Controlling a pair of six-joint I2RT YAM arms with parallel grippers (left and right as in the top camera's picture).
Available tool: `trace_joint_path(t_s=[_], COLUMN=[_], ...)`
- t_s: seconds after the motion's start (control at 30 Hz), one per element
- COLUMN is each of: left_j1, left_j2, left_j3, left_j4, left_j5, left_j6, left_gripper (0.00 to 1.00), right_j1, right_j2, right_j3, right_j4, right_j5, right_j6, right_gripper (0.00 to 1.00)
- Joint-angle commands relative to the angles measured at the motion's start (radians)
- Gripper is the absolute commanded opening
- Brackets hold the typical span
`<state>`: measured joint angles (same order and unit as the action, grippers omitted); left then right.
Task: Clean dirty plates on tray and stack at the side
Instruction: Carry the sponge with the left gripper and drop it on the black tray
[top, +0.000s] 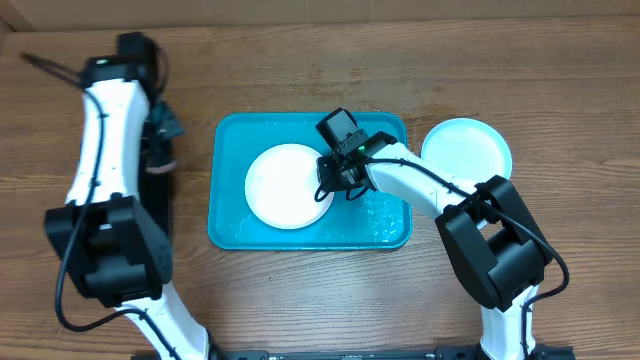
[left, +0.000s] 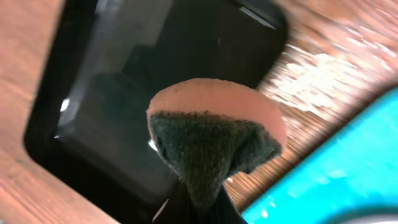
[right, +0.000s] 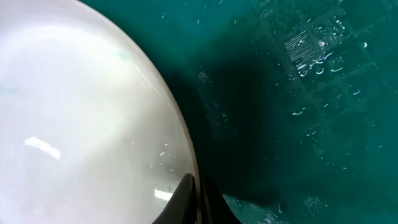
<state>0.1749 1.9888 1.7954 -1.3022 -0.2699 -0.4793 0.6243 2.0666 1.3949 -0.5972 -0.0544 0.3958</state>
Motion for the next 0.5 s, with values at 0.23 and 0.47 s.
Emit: trace_joint_path(t_s=[0.23,0.47], left_j1=[0.185,0.203], left_j2=[-0.013,-0.013], left_j3=[-0.212,-0.304], left_j4=[0.142,0.216], left_j5=[0.016,0.059], left_j6=[-0.072,-0.071], left_gripper=[0.05,0.16], right_j1=[-0.01,-0.01], right_j2=[0.023,0.023], right_j3=[-0.008,-0.008], right_j4=[0.012,0.013], right_j5=[0.062,0.062], right_j6=[-0.006,-0.006], right_gripper=[0.04,0.04])
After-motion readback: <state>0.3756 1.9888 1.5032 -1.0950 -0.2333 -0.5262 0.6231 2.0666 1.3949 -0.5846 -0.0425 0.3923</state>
